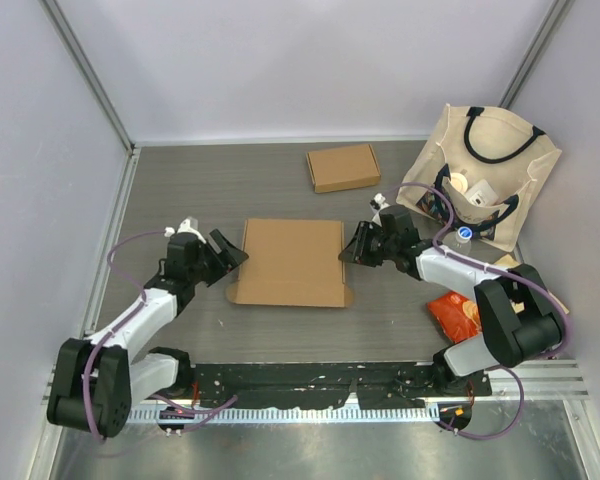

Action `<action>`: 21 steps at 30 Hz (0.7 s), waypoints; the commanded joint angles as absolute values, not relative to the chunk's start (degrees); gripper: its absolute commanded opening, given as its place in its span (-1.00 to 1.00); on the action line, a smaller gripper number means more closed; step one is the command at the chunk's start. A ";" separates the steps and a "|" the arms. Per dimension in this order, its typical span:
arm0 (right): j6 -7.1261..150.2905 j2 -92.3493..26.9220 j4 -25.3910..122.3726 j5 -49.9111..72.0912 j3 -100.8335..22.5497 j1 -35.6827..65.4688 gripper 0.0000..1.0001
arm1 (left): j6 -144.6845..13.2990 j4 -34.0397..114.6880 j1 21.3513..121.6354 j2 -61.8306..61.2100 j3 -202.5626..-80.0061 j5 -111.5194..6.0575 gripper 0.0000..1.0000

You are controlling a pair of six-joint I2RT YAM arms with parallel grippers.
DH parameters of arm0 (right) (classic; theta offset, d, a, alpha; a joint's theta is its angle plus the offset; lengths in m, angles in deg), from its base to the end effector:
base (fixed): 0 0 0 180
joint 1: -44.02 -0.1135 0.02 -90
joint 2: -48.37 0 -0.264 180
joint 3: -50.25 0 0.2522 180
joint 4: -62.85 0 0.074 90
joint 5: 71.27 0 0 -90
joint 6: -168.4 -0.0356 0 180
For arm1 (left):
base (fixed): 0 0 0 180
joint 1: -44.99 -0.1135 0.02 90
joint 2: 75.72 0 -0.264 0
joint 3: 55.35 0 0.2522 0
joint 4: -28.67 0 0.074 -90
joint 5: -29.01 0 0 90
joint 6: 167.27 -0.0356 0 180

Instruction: Fold the paper box

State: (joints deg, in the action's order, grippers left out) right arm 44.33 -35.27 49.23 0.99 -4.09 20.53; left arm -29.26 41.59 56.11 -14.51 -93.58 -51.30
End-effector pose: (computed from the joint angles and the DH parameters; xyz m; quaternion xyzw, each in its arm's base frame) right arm 0.2614 0.1254 0.1790 0.0222 0.9076 0.3139 0.2778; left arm 0.2082 -0.0470 0.1824 -0.2443 0.8540 -0.2890 0.3570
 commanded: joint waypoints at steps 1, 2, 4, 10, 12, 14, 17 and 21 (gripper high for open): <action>44.82 -35.84 52.16 3.96 -1.84 22.22 -0.42 | -28.23 33.84 55.63 -12.35 -94.35 -48.25 0.59; 44.74 -35.57 52.16 3.97 -1.31 22.57 -0.44 | -28.06 32.77 55.54 -12.17 -93.30 -47.73 0.70; 44.73 -35.66 51.99 3.53 0.45 23.45 -0.47 | -27.44 30.66 55.63 -11.47 -92.85 -47.20 0.89; 46.05 -36.71 53.74 1.86 3.53 26.18 -0.55 | -27.62 26.00 55.63 -5.76 -92.94 -41.05 0.88; 46.23 -37.32 53.66 2.29 3.62 27.05 -0.58 | -26.74 23.72 55.63 -4.00 -92.58 -39.56 0.86; 46.32 -37.68 53.22 2.56 3.88 27.76 -0.62 | -26.47 22.31 55.63 -3.21 -92.32 -38.58 0.86; 46.49 -37.59 52.87 3.09 4.06 28.46 -0.63 | -26.12 20.72 55.63 -2.16 -92.05 -37.44 0.86; 46.58 -37.85 52.78 3.79 3.71 28.81 -0.63 | -23.32 15.38 55.54 1.96 -91.62 -33.41 0.88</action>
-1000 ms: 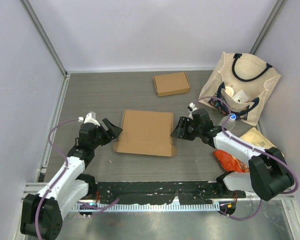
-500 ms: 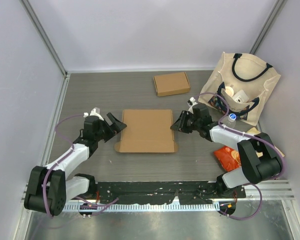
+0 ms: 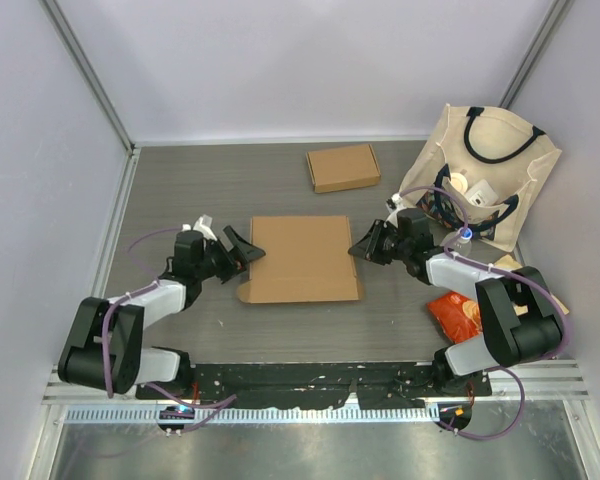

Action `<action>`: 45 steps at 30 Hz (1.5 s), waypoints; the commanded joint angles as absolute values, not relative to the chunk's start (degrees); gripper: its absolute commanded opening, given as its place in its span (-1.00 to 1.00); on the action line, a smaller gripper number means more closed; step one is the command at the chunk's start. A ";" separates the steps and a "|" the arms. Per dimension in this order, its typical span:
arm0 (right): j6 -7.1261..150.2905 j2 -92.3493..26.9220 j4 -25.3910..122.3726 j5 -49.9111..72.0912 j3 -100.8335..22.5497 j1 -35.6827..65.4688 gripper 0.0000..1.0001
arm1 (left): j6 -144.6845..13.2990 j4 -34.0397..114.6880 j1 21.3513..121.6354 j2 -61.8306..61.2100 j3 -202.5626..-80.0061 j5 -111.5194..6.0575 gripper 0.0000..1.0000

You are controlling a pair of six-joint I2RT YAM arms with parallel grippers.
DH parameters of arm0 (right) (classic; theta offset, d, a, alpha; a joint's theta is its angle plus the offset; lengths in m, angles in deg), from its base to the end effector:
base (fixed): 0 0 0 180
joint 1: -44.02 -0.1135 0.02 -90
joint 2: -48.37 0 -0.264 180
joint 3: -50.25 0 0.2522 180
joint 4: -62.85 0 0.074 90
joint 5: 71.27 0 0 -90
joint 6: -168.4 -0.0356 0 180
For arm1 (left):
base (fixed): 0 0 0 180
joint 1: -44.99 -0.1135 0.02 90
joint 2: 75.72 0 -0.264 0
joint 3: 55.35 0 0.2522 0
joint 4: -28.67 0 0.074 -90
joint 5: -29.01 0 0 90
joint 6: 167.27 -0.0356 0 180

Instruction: Fold the paper box

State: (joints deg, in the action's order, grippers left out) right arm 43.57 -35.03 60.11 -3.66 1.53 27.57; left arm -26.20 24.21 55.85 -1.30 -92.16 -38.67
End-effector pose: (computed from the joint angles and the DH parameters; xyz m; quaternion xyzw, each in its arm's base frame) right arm 0.2666 0.0929 0.1673 0.0556 0.8819 0.3449 0.3164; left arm 0.2316 -0.0582 0.1554 -0.2101 0.8419 -0.3862 0.3129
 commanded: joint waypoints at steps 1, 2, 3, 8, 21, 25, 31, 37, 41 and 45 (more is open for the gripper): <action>46.58 -38.72 52.78 3.70 3.71 28.90 -0.63 | -22.52 14.40 55.63 2.94 -91.70 -31.48 0.88; 46.15 -39.17 53.21 3.35 3.62 28.99 -0.63 | -21.65 11.00 55.63 3.90 -91.53 -30.59 0.87; 45.71 -39.43 53.83 2.83 3.97 28.99 -0.62 | -19.20 8.79 55.63 6.09 -91.09 -29.97 0.87; 44.47 -39.96 54.63 4.14 4.76 29.78 -0.61 | -14.96 0.34 55.72 11.38 -89.51 -27.07 0.85; 43.59 -41.80 55.24 -1.04 6.00 35.05 -0.62 | -19.53 8.60 56.50 1.44 -88.44 -35.70 0.95; 43.33 -42.07 55.24 -0.96 5.99 35.32 -0.63 | -14.53 2.29 57.74 9.26 -89.69 -31.91 0.93; 44.12 -41.37 54.80 -0.08 5.73 35.32 -0.63 | -6.36 -15.21 61.07 18.31 -89.59 -29.62 0.83; 45.17 -39.88 56.73 -2.26 5.99 35.14 -0.49 | 0.24 -26.82 61.87 20.00 -87.23 -29.88 0.25; 46.40 -30.50 52.01 2.07 5.04 29.37 0.13 | 4.62 -25.87 61.00 17.37 -85.82 -29.27 0.02; 52.72 -17.15 36.72 21.33 -4.96 18.31 0.47 | 8.41 -17.01 59.50 12.10 -85.90 -25.85 -0.04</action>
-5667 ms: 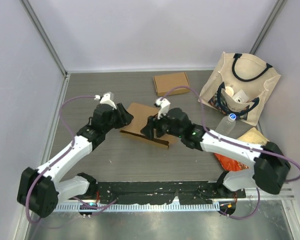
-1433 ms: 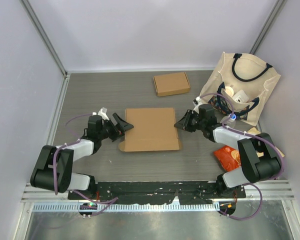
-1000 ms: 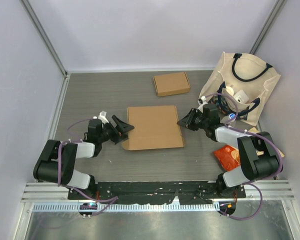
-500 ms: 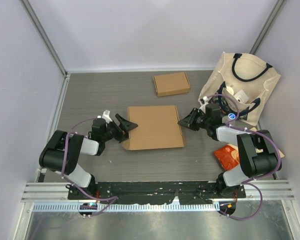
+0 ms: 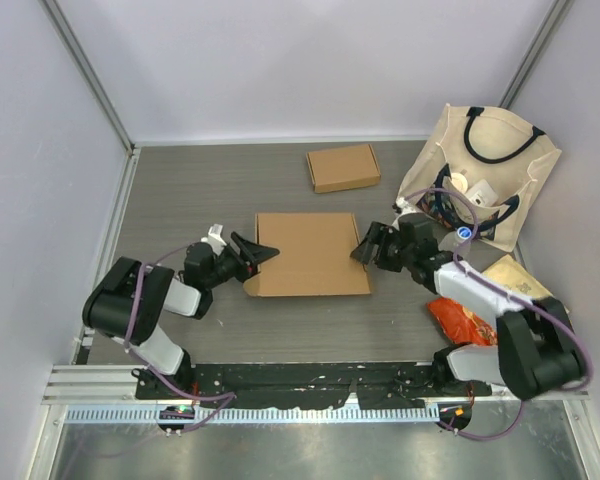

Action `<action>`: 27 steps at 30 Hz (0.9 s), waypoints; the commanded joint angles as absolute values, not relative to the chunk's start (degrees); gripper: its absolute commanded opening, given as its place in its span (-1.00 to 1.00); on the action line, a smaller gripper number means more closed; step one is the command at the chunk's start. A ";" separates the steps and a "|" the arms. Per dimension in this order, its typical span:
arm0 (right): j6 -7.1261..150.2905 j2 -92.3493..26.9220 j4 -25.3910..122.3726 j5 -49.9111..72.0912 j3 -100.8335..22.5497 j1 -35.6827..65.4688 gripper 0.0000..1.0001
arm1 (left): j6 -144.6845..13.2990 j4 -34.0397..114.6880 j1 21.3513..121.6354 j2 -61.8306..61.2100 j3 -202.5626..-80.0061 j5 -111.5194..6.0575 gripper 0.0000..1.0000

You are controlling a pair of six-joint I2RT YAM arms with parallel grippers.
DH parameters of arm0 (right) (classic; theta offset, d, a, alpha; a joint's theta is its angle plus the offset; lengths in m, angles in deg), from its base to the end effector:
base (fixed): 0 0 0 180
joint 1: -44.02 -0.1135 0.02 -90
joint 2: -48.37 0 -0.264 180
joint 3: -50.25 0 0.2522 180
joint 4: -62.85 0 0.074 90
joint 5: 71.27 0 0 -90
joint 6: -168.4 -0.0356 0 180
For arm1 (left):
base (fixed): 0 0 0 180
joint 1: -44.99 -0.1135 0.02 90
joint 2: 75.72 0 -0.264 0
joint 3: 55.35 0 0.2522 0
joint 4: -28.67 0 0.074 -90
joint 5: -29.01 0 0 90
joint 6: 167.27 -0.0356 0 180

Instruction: Fold the paper box

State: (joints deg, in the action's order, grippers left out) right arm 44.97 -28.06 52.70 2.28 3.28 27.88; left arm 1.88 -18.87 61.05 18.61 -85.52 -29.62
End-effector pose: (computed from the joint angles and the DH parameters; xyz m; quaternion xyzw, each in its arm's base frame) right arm 0.2479 0.0822 0.1771 0.0744 0.8945 0.2942 0.3282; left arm 0.2350 -0.0869 0.1199 -0.2662 0.7424 -0.5710 0.2277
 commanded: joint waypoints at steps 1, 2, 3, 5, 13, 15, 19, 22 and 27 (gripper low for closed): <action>54.99 -15.72 32.26 24.33 -6.65 16.79 0.50 | 9.12 -11.85 59.23 10.78 -86.08 -25.31 -0.04; 56.67 -14.40 30.47 28.62 -9.62 15.03 0.58 | 10.60 -9.28 58.54 7.03 -86.08 -25.13 -0.03; 58.34 -12.99 29.41 29.88 -10.87 10.58 0.58 | 11.05 -6.73 58.18 4.90 -86.34 -24.70 -0.03; 65.10 -10.26 27.65 31.90 -14.37 4.77 0.58 | 10.27 9.57 57.30 -0.46 -88.78 -24.43 -0.05; 86.73 -16.30 24.40 36.23 -25.98 -25.30 0.60 | 5.61 55.59 52.56 -22.45 -99.95 -27.61 0.24; 90.51 -21.40 22.90 39.44 -30.47 -28.74 0.60 | 5.78 61.81 52.20 -23.42 -101.10 -26.72 0.15; 95.53 -25.46 26.05 44.38 -31.89 -33.76 0.60 | 8.68 69.48 51.24 -22.73 -102.68 -22.42 -0.37; 98.61 -26.87 28.78 46.15 -31.27 -34.29 0.60 | 7.28 75.90 50.62 -22.10 -104.44 -20.21 -0.42; 100.37 -30.11 27.56 43.43 -32.41 -34.64 0.61 | 10.70 75.74 50.09 -23.25 -103.83 -17.23 -0.38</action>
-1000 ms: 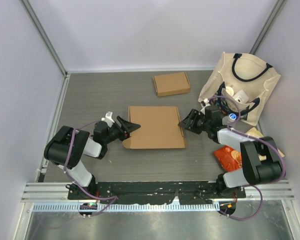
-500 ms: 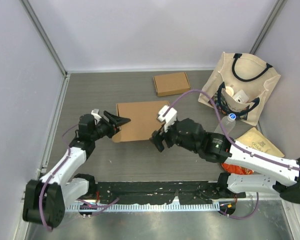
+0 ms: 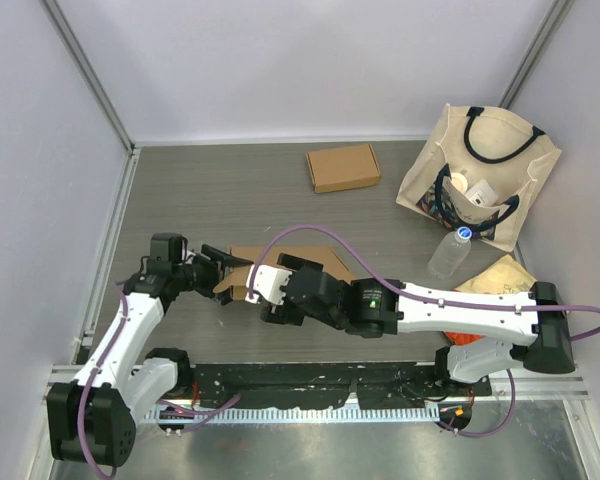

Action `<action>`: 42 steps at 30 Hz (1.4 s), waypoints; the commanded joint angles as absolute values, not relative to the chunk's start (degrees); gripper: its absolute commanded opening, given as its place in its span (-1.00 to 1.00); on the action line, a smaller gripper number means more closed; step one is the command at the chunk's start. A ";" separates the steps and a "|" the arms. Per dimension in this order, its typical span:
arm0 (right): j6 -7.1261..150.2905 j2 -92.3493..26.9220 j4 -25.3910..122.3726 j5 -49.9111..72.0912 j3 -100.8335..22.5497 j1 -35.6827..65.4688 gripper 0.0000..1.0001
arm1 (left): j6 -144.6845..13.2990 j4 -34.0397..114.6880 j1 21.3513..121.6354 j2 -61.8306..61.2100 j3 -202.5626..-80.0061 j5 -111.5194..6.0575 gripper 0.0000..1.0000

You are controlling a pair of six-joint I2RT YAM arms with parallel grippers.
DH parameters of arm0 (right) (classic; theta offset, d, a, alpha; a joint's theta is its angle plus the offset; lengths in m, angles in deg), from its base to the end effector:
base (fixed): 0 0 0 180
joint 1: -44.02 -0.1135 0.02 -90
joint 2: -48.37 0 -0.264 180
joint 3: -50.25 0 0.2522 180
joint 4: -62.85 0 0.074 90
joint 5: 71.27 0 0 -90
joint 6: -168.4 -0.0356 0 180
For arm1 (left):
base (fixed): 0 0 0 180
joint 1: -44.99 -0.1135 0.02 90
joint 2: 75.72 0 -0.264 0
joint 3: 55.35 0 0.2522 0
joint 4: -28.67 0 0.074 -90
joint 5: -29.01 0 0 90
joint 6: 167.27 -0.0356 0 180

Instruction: Fold the paper box

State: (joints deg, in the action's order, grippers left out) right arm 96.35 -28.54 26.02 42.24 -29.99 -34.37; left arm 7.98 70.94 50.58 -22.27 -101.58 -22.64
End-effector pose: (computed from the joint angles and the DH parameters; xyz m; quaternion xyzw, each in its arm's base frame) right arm 0.0745 0.2919 0.3264 -0.5783 0.6470 0.0782 0.4907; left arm 0.1762 -0.0394 0.2164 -0.4802 0.7533 -0.4492 0.0100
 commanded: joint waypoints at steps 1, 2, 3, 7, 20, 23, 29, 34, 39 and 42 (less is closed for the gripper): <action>100.63 -30.73 27.38 43.25 -32.59 -34.64 0.61 | 11.14 76.00 50.18 -23.16 -103.83 -16.96 -0.38; 100.98 -31.26 27.29 42.73 -32.59 -34.64 0.61 | 12.02 75.83 50.18 -22.90 -103.83 -16.52 -0.37; 101.16 -31.70 27.72 42.64 -32.42 -34.64 0.61 | 12.72 75.48 50.18 -22.63 -103.66 -15.48 -0.36; 102.22 -34.33 28.17 41.24 -33.11 -34.47 0.61 | 13.70 76.61 50.97 -21.49 -104.62 -14.41 -0.35; 106.08 -39.70 29.05 41.49 -34.17 -30.51 0.56 | 16.85 72.75 53.08 -18.41 -106.91 -11.25 -0.33; 108.36 -41.28 29.75 43.16 -34.08 -29.46 0.56 | 17.21 72.31 53.78 -17.97 -107.61 -10.90 -0.31; 111.44 -41.81 32.48 43.95 -34.25 -28.14 0.35 | 17.39 68.45 54.66 -17.62 -107.79 -10.37 0.13; 112.15 -40.32 31.24 44.04 -35.31 -28.14 -0.01 | 19.14 59.14 52.56 -19.90 -103.92 -9.40 0.64; 110.83 -40.67 27.74 44.92 -37.51 -28.14 -0.10 | 16.87 53.59 47.74 -21.57 -103.56 -8.70 0.99; 109.87 -40.40 23.01 46.15 -40.32 -28.05 -0.13 | 6.17 59.80 42.56 -22.10 -107.32 -9.74 0.99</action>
State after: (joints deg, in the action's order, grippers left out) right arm 111.00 -40.71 27.81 44.82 -35.38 -28.49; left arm 16.37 60.38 48.22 -20.49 -103.05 -12.02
